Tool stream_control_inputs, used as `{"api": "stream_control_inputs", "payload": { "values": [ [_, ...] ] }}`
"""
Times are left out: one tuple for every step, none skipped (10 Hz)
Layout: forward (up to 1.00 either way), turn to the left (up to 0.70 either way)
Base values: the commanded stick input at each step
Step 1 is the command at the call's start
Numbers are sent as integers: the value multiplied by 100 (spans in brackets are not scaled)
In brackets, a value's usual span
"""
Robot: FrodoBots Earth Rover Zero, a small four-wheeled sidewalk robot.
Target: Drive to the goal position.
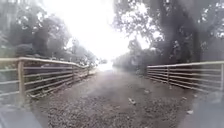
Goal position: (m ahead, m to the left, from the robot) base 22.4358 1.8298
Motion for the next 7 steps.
{"api": "stream_control_inputs", "payload": {
  "values": [
    [70,0],
    [70,0],
    [70,0],
    [70,0],
    [70,0],
    [70,0],
    [70,0]
  ]
}}
